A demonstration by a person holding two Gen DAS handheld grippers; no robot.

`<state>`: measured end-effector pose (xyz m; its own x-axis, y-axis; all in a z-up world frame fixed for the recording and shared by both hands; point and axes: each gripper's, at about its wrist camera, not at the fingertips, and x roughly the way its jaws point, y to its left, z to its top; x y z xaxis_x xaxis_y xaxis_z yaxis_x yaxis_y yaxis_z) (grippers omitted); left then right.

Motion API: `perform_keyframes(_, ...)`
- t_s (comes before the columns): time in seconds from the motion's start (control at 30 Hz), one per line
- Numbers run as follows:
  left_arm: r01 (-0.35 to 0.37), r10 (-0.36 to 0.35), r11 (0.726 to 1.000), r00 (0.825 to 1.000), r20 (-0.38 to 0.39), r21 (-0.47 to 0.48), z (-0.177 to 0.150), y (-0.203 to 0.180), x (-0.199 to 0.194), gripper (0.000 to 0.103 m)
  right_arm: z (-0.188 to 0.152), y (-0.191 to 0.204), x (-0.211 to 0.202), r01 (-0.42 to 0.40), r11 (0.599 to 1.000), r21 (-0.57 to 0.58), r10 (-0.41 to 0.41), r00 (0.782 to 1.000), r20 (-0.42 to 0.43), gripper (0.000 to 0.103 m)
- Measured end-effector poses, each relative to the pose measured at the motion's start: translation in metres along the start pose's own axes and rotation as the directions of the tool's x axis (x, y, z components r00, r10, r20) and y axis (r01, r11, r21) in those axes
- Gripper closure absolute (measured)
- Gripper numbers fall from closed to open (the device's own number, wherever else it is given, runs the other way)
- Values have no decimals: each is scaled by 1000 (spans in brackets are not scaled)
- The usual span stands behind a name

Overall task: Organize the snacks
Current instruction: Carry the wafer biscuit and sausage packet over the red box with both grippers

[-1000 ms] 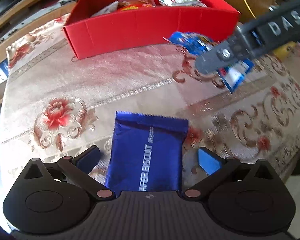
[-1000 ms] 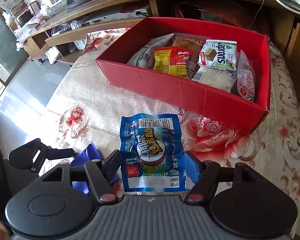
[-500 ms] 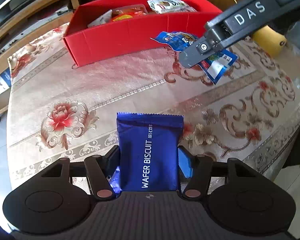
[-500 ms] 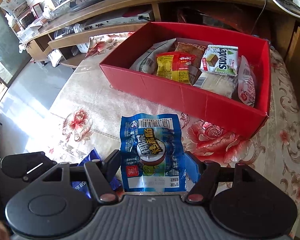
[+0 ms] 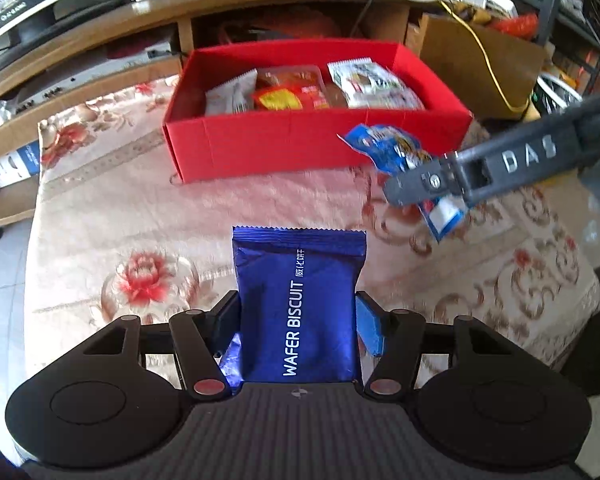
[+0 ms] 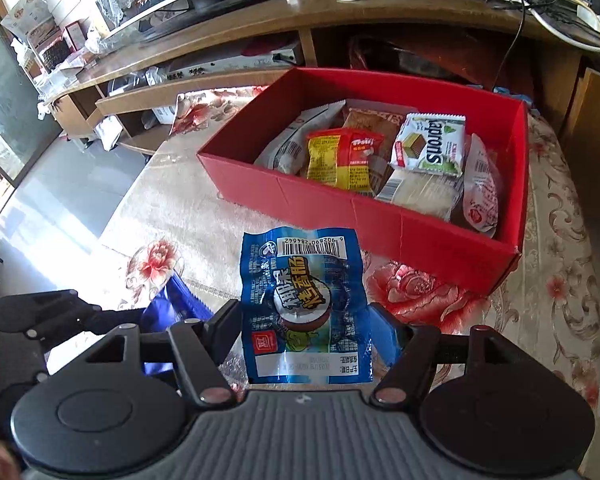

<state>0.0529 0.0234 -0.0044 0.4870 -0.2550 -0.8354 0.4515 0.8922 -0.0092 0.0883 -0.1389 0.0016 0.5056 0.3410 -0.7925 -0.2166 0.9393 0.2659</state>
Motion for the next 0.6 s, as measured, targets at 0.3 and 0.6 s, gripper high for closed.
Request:
perform_keyframes(0.3,-18,20,999,998,60,-47,21,5,-6,36,9,-9,-8,23,999,23,-24,999,40,27)
perform_keyframes(0.6,-22,31,997,991,133,-68,53,5,-8,36,23,-15,-11,51,998,36,-54,995,81,27)
